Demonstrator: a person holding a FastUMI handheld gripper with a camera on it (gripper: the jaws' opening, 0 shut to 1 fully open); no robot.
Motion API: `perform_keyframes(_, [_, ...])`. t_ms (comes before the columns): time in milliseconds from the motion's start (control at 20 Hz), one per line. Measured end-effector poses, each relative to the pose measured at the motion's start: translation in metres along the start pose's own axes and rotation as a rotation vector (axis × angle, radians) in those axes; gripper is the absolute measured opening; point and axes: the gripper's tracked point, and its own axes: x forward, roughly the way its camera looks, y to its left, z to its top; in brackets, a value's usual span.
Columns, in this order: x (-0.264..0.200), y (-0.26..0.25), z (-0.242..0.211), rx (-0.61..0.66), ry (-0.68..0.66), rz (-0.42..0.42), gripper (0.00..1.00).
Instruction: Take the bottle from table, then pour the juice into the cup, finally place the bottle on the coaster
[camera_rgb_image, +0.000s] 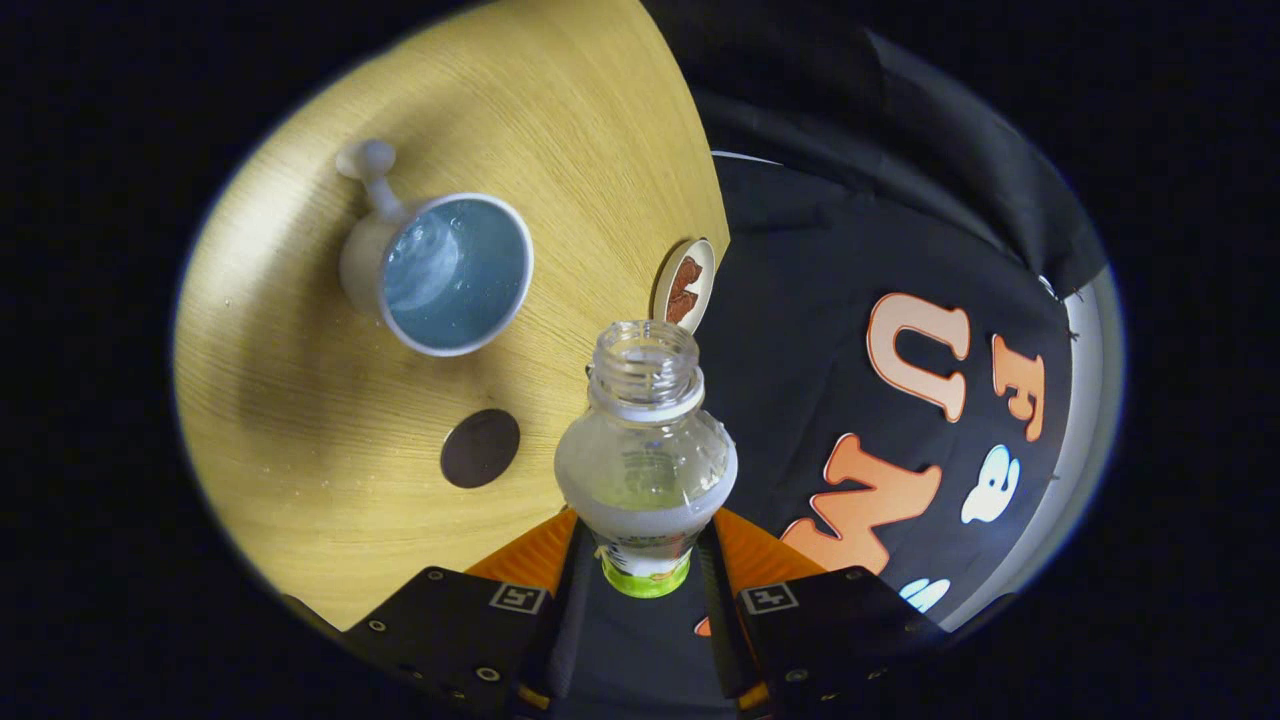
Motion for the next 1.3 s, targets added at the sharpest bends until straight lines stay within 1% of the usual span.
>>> perform_keyframes(150, [0.001,0.017,-0.007,0.152,0.000,0.046,0.56])
perform_keyframes(350, [0.000,0.028,-0.018,0.404,0.019,0.099,0.56])
perform_keyframes(650, [0.004,0.026,-0.040,0.875,0.052,0.157,0.56])
perform_keyframes(850, [0.016,0.024,-0.057,1.183,0.050,0.199,0.56])
perform_keyframes(1000, [0.034,0.024,-0.073,1.397,0.068,0.207,0.56])
perform_keyframes(1150, [0.043,0.032,-0.082,1.571,0.074,0.224,0.56])
perform_keyframes(1300, [0.055,0.056,-0.090,1.671,0.127,0.264,0.56])
